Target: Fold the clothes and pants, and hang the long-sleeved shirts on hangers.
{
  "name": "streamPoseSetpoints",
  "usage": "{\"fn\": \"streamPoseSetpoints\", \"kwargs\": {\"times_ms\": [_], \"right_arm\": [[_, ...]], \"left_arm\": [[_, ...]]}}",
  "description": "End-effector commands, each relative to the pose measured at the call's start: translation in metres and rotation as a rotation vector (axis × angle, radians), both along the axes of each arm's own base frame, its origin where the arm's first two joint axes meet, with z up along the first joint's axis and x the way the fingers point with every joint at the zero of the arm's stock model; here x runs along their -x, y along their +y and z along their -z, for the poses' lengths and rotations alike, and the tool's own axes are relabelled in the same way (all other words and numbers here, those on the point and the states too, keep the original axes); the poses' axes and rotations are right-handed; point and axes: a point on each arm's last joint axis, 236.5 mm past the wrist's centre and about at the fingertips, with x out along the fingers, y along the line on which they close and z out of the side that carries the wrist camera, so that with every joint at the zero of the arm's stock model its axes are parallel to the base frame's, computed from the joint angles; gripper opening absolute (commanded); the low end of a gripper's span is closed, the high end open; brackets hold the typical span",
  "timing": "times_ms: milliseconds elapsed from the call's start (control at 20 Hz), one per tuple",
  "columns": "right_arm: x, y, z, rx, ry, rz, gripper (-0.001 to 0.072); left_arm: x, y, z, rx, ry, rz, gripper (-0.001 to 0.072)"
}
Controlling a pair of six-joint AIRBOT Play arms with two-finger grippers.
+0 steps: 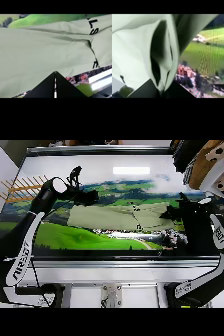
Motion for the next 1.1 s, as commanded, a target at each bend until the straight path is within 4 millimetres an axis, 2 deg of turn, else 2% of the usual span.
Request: {"fn": "streamPoseSetpoints", "kwargs": {"times_ms": [0,150,250,400,500,650,750,900,1050], "right_arm": [[0.005,-0.012,-0.039,0.100,0.022,-0.045,0.0014],[0.007,-0.008,-0.089,0.198,0.017,-0.128,0.0014],[0.005,0.001,-0.120,0.275,-0.005,-0.170,0.0015],[-0.004,0.033,-0.164,0.340,-0.091,-0.219,0.0015],[-0.009,0.058,-0.185,0.358,-0.146,-0.265,0.0015],[-0.013,0.090,-0.207,0.383,-0.217,-0.311,0.0015],[-0.012,0.107,-0.214,0.396,-0.241,-0.338,0.0015],[-0.008,0.127,-0.214,0.395,-0.249,-0.379,0.0014],[-0.003,0.143,-0.214,0.390,-0.254,-0.407,0.0015]], "left_arm": [[-0.006,-0.024,0.033,-0.005,0.030,0.017,0.0011],[-0.014,-0.064,0.067,-0.020,0.055,0.094,0.0012],[-0.018,-0.095,0.085,-0.023,0.061,0.147,0.0012],[-0.016,-0.137,0.105,-0.025,0.070,0.231,0.0012],[-0.010,-0.159,0.115,-0.029,0.078,0.283,0.0012],[0.004,-0.182,0.130,-0.043,0.096,0.365,0.0012],[0.010,-0.188,0.138,-0.046,0.094,0.371,0.0012],[0.017,-0.184,0.149,-0.058,0.124,0.372,0.0012],[0.014,-0.183,0.145,-0.056,0.116,0.368,0.0012]]}}
